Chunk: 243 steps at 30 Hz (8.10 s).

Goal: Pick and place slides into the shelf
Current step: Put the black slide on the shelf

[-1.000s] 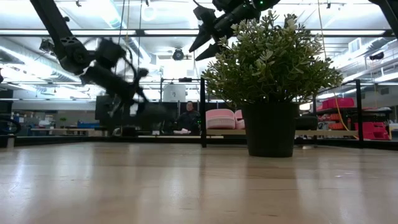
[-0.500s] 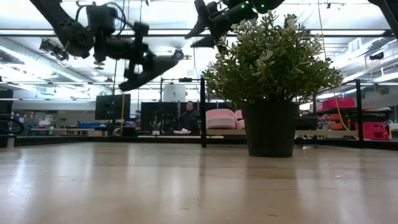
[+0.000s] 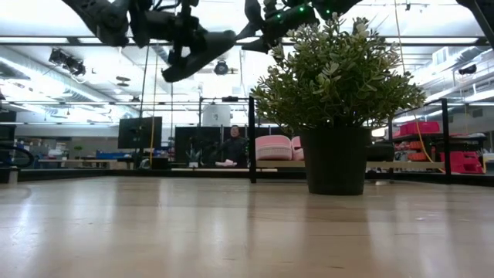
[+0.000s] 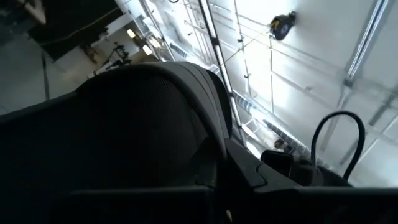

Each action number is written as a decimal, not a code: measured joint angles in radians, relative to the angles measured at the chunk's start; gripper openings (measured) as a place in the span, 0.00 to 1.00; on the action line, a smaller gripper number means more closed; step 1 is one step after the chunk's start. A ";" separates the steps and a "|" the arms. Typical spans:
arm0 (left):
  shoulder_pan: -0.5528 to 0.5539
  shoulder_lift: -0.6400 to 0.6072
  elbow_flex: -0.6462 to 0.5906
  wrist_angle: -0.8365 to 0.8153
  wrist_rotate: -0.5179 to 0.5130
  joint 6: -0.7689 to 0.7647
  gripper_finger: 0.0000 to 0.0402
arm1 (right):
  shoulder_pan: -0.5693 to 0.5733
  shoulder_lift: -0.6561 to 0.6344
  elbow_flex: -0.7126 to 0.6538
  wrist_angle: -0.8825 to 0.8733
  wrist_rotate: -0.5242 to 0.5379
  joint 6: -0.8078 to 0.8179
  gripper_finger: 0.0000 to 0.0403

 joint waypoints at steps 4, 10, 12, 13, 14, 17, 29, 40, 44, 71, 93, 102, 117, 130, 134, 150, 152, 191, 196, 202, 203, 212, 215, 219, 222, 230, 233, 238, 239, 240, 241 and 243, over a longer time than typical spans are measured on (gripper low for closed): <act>-0.017 0.000 0.037 -0.006 0.012 0.074 0.03 | -0.010 -0.001 0.000 0.040 -0.010 0.001 0.43; -0.022 0.000 0.042 -0.026 0.019 0.076 0.03 | -0.010 -0.004 0.000 0.062 -0.038 0.030 0.44; -0.022 -0.001 0.042 -0.024 0.021 0.076 0.03 | -0.008 -0.007 0.000 0.066 -0.044 0.026 0.45; -0.022 -0.002 0.042 -0.024 0.022 0.077 0.03 | -0.008 -0.010 0.000 0.066 -0.049 0.028 0.46; -0.022 -0.002 0.042 -0.024 0.023 0.076 0.03 | -0.009 -0.012 0.000 0.064 -0.055 0.036 0.47; -0.022 -0.002 0.042 -0.026 0.024 0.076 0.03 | -0.009 -0.015 0.000 0.066 -0.061 0.044 0.52; -0.024 0.002 0.039 -0.056 0.048 0.076 0.03 | -0.015 -0.038 0.001 0.080 -0.097 0.113 0.61; -0.024 0.002 0.039 -0.046 0.019 0.073 0.03 | -0.044 -0.039 0.001 0.066 -0.124 0.168 0.54; -0.024 0.002 0.039 -0.045 -0.005 0.075 0.03 | -0.043 -0.037 0.001 0.066 -0.119 0.173 0.51; -0.057 0.010 0.040 -0.020 -0.105 0.050 0.03 | 0.017 0.001 0.000 0.110 -0.057 0.240 0.50; -0.068 0.010 0.040 -0.018 -0.048 0.025 0.03 | 0.022 0.001 0.000 0.108 -0.045 0.261 0.12; -0.069 0.010 0.040 -0.026 0.005 0.013 0.21 | 0.024 0.001 0.000 0.115 -0.042 0.259 0.12; -0.068 0.010 0.041 -0.031 0.105 -0.002 0.49 | -0.023 -0.004 0.002 0.115 -0.034 0.216 0.11; -0.061 0.010 0.041 -0.040 0.159 -0.001 0.52 | -0.258 -0.011 0.402 -0.580 -0.246 -0.035 0.11; -0.054 0.010 0.041 -0.056 0.175 0.000 0.50 | -0.367 -0.012 0.561 -0.899 -0.286 -0.114 0.11; -0.054 0.010 0.041 -0.069 0.173 0.000 0.48 | -0.589 -0.017 0.558 -1.547 -0.261 -0.352 0.11; -0.054 0.010 0.041 -0.069 0.173 0.000 0.47 | -0.594 -0.014 0.532 -1.552 -0.256 -0.353 0.11; -0.054 0.010 0.040 -0.099 0.176 -0.002 0.44 | -0.731 -0.005 0.168 -1.509 -0.184 -0.437 0.10; -0.054 0.010 0.040 -0.098 0.176 -0.002 0.43 | -0.730 -0.004 0.092 -1.453 -0.158 -0.436 0.10; -0.054 0.010 0.040 -0.098 0.176 -0.001 0.42 | -0.730 -0.004 0.067 -1.414 -0.153 -0.438 0.10; -0.054 0.010 0.040 -0.098 0.176 -0.001 0.42 | -0.730 -0.004 0.067 -1.411 -0.152 -0.442 0.10; -0.054 0.010 0.040 -0.099 0.161 0.000 0.42 | -0.728 -0.004 0.066 -1.408 -0.103 -0.461 0.10; -0.054 0.010 0.040 -0.103 0.161 0.000 0.42 | -0.724 -0.003 0.066 -1.407 -0.093 -0.462 0.10; -0.054 0.010 0.040 -0.106 0.161 0.000 0.41 | -0.721 -0.003 0.066 -1.406 -0.078 -0.476 0.10; -0.054 0.010 0.040 -0.106 0.160 0.000 0.41 | -0.720 -0.003 0.066 -1.406 -0.072 -0.479 0.10; -0.054 0.010 0.040 -0.106 0.161 0.000 0.40 | -0.707 -0.003 0.066 -1.399 -0.050 -0.499 0.11; -0.054 0.010 0.040 -0.106 0.160 0.000 0.40 | -0.702 -0.002 0.066 -1.396 -0.048 -0.500 0.11; -0.054 0.010 0.040 -0.106 0.161 0.000 0.39 | -0.696 0.000 0.055 -1.381 -0.044 -0.500 0.11; -0.054 0.010 0.040 -0.105 0.161 0.000 0.39 | -0.696 0.000 0.048 -1.377 -0.041 -0.500 0.12; -0.054 0.010 0.040 -0.105 0.161 0.000 0.38 | -0.696 0.000 0.037 -1.372 -0.039 -0.500 0.12; -0.054 0.010 0.040 -0.105 0.161 0.000 0.38 | -0.696 0.000 0.022 -1.363 -0.038 -0.501 0.13; -0.054 0.010 0.040 -0.105 0.161 0.000 0.38 | -0.696 -0.001 -0.011 -1.341 -0.026 -0.500 0.13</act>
